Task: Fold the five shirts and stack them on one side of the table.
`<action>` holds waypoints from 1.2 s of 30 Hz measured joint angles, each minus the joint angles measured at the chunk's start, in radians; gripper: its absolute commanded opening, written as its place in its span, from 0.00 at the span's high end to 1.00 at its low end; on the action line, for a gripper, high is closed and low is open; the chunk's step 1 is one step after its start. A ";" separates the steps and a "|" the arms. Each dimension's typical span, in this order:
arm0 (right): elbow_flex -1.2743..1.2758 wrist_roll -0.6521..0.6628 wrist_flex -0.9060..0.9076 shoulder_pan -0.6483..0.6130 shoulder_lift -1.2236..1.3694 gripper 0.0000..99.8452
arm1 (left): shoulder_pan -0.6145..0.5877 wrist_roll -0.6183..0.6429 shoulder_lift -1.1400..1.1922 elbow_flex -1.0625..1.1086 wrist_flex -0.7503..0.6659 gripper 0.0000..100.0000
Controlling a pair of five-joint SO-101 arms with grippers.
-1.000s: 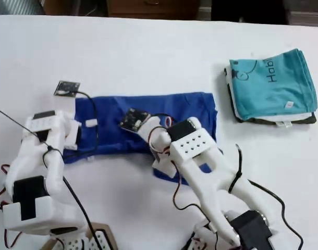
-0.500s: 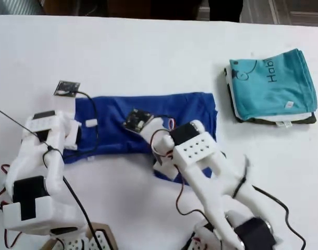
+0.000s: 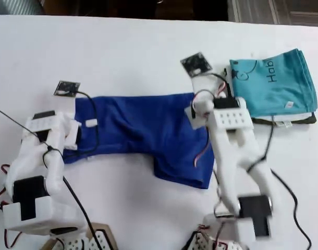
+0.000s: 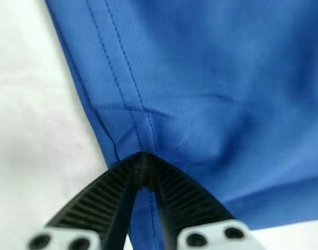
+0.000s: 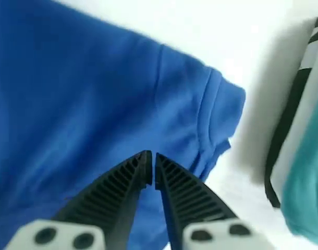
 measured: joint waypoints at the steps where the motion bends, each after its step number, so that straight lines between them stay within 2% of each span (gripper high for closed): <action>1: -0.044 -0.014 -0.005 0.002 0.057 0.98 | 0.000 0.000 0.000 0.000 0.000 0.97; 9: -0.381 -0.034 0.055 0.006 0.408 0.98 | 0.000 0.000 0.000 0.000 0.000 0.97; 18: -0.624 -0.034 0.143 0.135 0.652 0.98 | 0.000 0.000 0.000 0.000 0.000 0.97; 30: -0.839 -0.026 0.476 0.137 0.598 0.98 | 0.000 0.000 0.000 0.000 0.000 0.97; 36: -0.740 0.104 0.606 0.048 0.371 0.98 | 0.000 0.000 0.000 0.000 0.000 0.97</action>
